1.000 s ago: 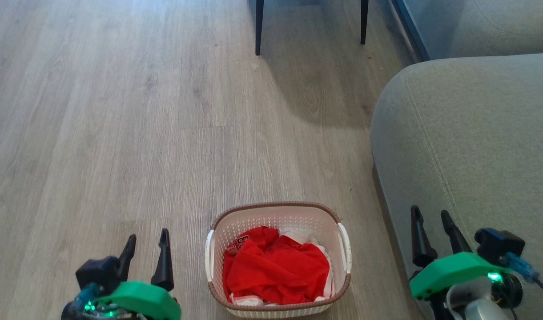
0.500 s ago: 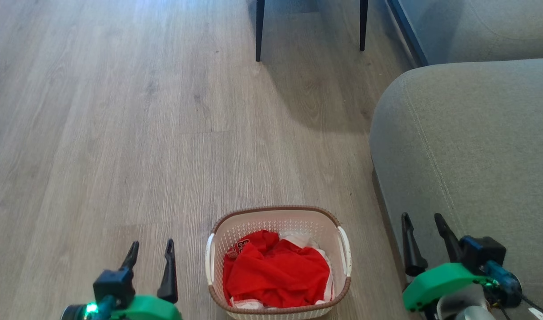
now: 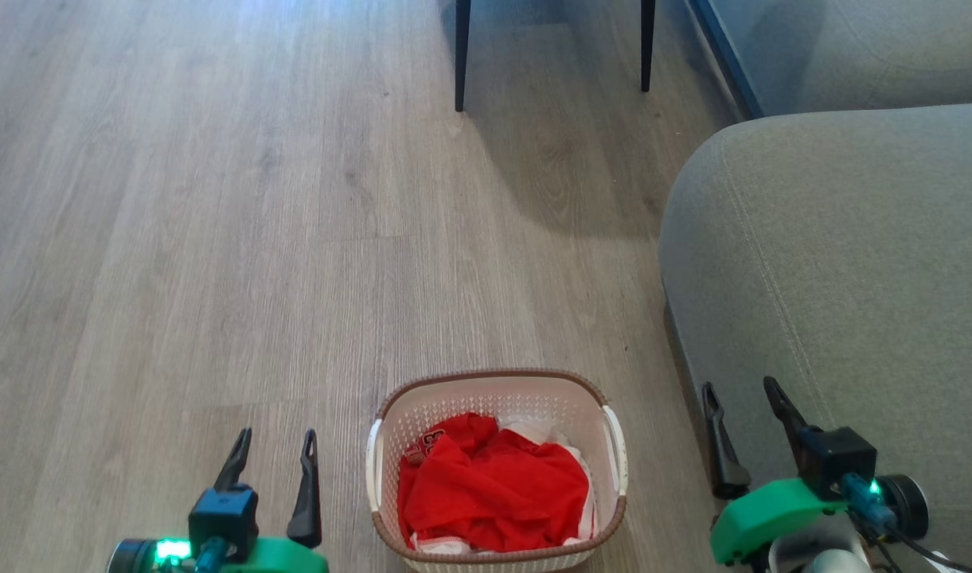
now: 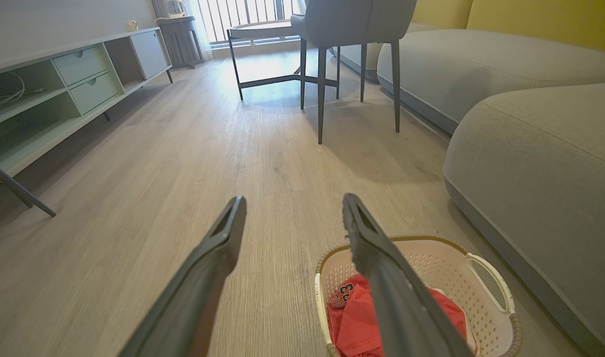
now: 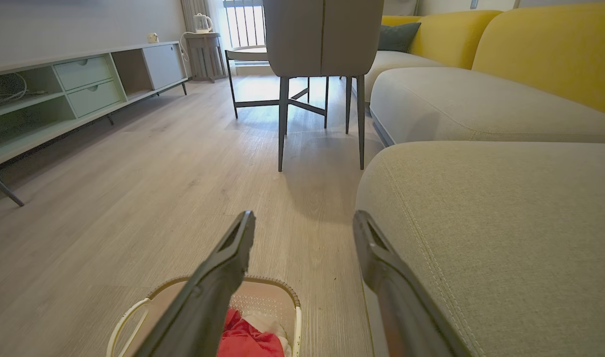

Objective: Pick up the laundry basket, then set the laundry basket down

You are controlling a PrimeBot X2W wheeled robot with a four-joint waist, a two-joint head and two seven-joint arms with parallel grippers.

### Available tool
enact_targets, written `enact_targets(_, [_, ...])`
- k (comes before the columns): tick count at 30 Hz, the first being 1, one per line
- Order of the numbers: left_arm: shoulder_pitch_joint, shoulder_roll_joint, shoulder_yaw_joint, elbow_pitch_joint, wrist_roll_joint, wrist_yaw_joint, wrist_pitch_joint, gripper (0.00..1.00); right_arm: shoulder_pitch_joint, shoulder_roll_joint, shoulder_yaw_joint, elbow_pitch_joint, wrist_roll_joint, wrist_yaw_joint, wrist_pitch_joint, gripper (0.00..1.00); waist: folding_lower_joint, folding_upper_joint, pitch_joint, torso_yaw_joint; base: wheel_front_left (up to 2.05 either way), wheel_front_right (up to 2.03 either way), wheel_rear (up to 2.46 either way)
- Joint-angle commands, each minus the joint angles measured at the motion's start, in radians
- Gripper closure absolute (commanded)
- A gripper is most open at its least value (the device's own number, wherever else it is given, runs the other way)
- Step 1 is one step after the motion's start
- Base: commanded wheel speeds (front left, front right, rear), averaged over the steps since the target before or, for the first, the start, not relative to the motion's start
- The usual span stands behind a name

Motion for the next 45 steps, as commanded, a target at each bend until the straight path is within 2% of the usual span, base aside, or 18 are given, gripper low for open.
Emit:
enact_targets(1, [-0.029, -0.002, 0.037, -0.025, 0.008, -0.002, -0.011, 0.0, -0.024, -0.012, 0.022, -0.034, -0.009, -0.002, -0.013, 0.0, 0.0, 0.0, 0.0, 0.0, 0.0, 0.0, 0.0])
enact_targets(33, [-0.045, -0.022, 0.04, -0.01, 0.018, -0.016, -0.011, 0.0, -0.033, -0.012, 0.005, -0.017, -0.019, -0.002, -0.013, 0.0, 0.0, 0.0, 0.041, 0.011, 0.0, 0.0, 0.0])
enact_targets(38, [-0.068, -0.026, 0.03, 0.013, 0.008, -0.022, -0.011, 0.0, -0.057, -0.012, 0.005, 0.007, -0.028, -0.002, -0.013, 0.0, 0.0, 0.0, 0.091, 0.015, 0.0, 0.0, 0.0])
enact_targets(45, [-0.181, -0.031, 0.023, 0.058, -0.02, -0.033, -0.011, 0.0, -0.17, -0.012, -0.001, 0.056, -0.044, -0.002, -0.013, 0.0, 0.0, 0.0, 0.268, 0.027, 0.0, 0.0, 0.0])
